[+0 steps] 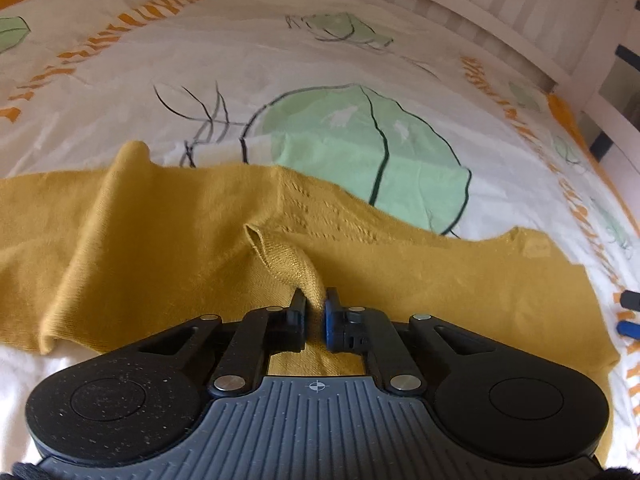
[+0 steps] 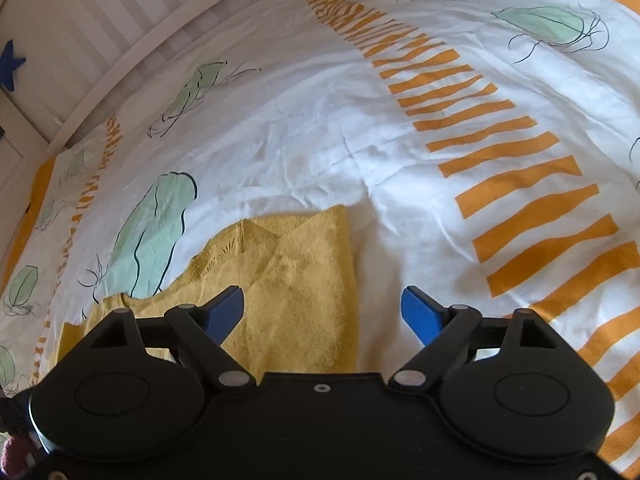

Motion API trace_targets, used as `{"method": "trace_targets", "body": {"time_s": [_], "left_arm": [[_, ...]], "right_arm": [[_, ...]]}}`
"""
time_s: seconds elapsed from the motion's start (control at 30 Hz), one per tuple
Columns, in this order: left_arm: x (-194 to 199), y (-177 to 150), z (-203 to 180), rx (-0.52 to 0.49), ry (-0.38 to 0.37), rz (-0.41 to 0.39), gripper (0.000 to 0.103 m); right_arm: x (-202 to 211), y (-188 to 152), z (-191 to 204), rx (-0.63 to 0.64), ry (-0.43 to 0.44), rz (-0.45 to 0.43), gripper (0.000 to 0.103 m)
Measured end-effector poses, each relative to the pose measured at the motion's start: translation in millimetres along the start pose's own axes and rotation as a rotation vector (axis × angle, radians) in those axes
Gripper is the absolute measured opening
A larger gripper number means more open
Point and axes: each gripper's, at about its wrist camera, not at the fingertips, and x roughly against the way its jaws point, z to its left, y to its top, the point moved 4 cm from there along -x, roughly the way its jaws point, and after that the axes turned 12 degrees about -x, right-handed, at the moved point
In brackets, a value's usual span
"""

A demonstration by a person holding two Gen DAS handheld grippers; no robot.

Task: Fold small clothes

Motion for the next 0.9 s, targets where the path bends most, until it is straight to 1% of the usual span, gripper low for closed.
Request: {"method": "trace_targets", "body": {"time_s": [0.17, 0.23, 0.3, 0.4, 0.47, 0.53, 0.57, 0.6, 0.63, 0.67, 0.7, 0.77, 0.83, 0.9], "left_arm": [[23, 7, 2, -0.033, 0.043, -0.061, 0.007], [28, 7, 5, -0.053, 0.073, -0.066, 0.007], [24, 4, 9, -0.062, 0.088, -0.051, 0.008], [12, -5, 17, -0.025, 0.075, -0.001, 0.008], [5, -9, 20, -0.024, 0.08, 0.029, 0.011], [1, -11, 19, -0.05, 0.079, 0.033, 0.015], [1, -11, 19, -0.055, 0.078, 0.034, 0.019], [3, -10, 20, -0.053, 0.071, 0.034, 0.021], [5, -10, 21, -0.044, 0.064, 0.031, 0.024], [9, -10, 22, -0.032, 0.057, 0.024, 0.029], [14, -9, 24, -0.02, 0.05, 0.012, 0.031], [27, -8, 29, -0.012, 0.045, -0.02, 0.037], [44, -3, 34, -0.019, 0.067, -0.077, 0.041], [63, 2, 42, -0.027, 0.1, -0.139, 0.044]], "right_arm": [[5, -2, 5, 0.011, 0.013, -0.009, 0.087], [8, -2, 5, 0.018, 0.008, -0.017, 0.088], [8, -3, 4, 0.024, -0.006, -0.019, 0.088], [5, -7, 1, 0.045, -0.041, -0.014, 0.088], [3, -11, 1, 0.072, -0.066, -0.004, 0.088], [-1, -15, 0, 0.107, -0.099, 0.011, 0.088], [-5, -17, -1, 0.127, -0.126, 0.025, 0.09], [-10, -20, -3, 0.151, -0.162, 0.045, 0.091], [-14, -24, -5, 0.177, -0.192, 0.059, 0.091], [-17, -28, -5, 0.214, -0.213, 0.065, 0.092], [-19, -32, -4, 0.261, -0.229, 0.062, 0.092], [-17, -35, 0, 0.301, -0.248, 0.047, 0.094], [-10, -35, 4, 0.295, -0.223, 0.022, 0.094], [-1, -33, 8, 0.268, -0.181, -0.009, 0.094]]}}
